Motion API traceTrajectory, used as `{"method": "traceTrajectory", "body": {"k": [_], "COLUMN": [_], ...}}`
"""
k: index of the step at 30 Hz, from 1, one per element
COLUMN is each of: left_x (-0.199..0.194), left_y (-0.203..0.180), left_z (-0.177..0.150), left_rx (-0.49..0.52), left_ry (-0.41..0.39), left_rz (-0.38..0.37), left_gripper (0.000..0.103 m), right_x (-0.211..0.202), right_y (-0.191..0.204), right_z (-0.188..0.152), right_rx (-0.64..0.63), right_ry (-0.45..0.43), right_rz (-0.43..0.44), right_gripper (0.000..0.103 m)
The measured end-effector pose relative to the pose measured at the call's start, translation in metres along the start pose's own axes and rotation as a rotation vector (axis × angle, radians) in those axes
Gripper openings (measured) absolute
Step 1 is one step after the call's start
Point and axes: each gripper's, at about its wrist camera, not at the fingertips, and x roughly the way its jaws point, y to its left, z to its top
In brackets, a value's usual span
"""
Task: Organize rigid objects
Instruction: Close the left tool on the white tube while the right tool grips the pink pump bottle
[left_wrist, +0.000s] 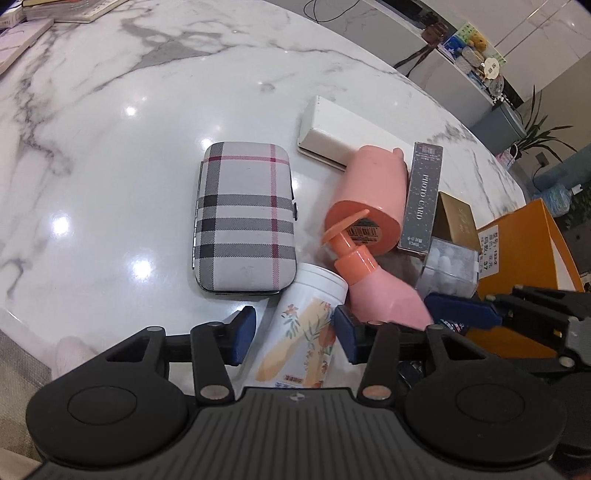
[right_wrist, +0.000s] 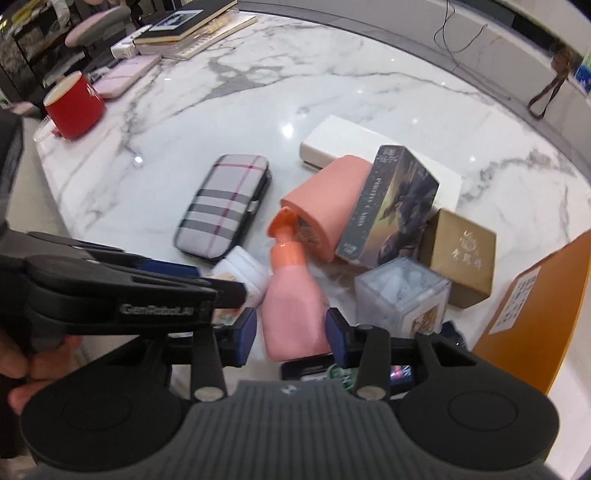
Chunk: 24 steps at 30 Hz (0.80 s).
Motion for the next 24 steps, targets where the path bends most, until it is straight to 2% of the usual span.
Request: {"method": "traceTrajectory", "body": {"k": [2, 7, 9, 11, 12, 15, 17, 20, 24], "left_x": [0.001, 0.003, 0.003, 0.004, 0.004, 0.002, -0.004, -0.012, -0.025], "left_y": [0.000, -0.006, -0.006, -0.006, -0.006, -0.006, -0.007, -0.009, -0.013], "left_z": [0.000, -0.002, -0.003, -0.003, -0.002, -0.003, -0.003, -0.004, -0.008], "left_rx": [-0.001, 0.040, 0.047, 0.048, 0.050, 0.051, 0.056, 0.075, 0.108], "left_ry": [0.002, 0.006, 0.010, 0.022, 0.026, 0.011, -0.021, -0.057, -0.112], "left_rz": [0.003, 0.018, 0.012, -0.020, -0.029, -0.030, -0.053, -0.073, -0.116], "left_gripper": [0.062, 0.062, 0.059, 0.045, 0.043, 0.040, 0.031, 0.028, 0.027], "right_x": [0.008, 0.023, 0.028, 0.032, 0.033, 0.029, 0.023, 0.008, -0.013], "right_y": [0.000, -0.001, 0.004, 0.008, 0.008, 0.006, 0.000, -0.003, 0.002], "right_z": [0.001, 0.001, 0.002, 0.001, 0.001, 0.000, -0.002, -0.006, -0.014], "right_rx": [-0.040, -0.110, -0.154, -0.184, -0.187, -0.136, -0.077, 0.002, 0.035], "right_ry": [-0.005, 0.000, -0.005, -0.015, -0.017, -0.014, -0.029, -0.062, -0.119], "right_rz": [-0.034, -0.038, -0.053, -0.067, -0.075, -0.050, -0.022, 0.004, -0.006], "right_gripper": [0.047, 0.049, 0.049, 0.048, 0.047, 0.045, 0.044, 0.044, 0.042]}}
